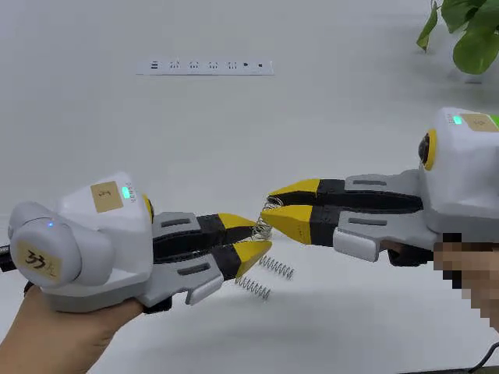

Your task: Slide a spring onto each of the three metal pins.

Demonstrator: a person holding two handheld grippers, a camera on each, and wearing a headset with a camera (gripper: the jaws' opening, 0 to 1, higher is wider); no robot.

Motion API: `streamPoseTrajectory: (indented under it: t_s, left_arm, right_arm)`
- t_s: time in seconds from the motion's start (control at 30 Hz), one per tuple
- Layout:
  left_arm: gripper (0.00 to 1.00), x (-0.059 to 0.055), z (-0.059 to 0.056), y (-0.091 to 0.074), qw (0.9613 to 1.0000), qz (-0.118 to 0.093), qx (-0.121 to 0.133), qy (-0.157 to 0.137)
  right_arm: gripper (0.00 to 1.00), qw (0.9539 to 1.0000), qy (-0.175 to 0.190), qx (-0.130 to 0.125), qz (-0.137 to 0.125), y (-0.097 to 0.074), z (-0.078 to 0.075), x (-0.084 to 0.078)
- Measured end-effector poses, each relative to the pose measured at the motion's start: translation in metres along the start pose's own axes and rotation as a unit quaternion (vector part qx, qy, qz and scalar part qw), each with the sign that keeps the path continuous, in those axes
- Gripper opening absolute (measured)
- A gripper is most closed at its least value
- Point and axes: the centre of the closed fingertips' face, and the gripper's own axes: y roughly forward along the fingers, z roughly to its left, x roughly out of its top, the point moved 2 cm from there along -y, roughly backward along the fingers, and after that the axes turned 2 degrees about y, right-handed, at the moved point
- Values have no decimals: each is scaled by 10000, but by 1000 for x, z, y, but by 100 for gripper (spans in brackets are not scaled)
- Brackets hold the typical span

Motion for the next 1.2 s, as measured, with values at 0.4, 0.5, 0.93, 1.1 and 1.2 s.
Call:
streamPoseTrajectory:
  t_s: [0.4, 0.5, 0.93, 1.1, 1.2]
  left_arm:
    - [10, -3, -3, 1, 9999, 28, -59, 81]
    - [10, -3, -3, 1, 9999, 27, -63, 99]
    - [10, -7, -6, 2, 9997, 54, -101, 201]
    - [10, -8, -5, 2, 9997, 60, -97, 220]
    - [10, -8, -5, 2, 9997, 51, -88, 209]
  right_arm:
    - [25, 9911, -715, 494, 1010, -3, -1, -6]
    - [25, 9823, -958, 755, 1420, -3, 4, -7]
    - [21, 9125, -2138, 1723, 3033, 7, 11, -12]
    - [20, 8908, -2343, 1899, 3400, 11, 10, -16]
    - [19, 8787, -2443, 1978, 3592, 12, 8, -18]
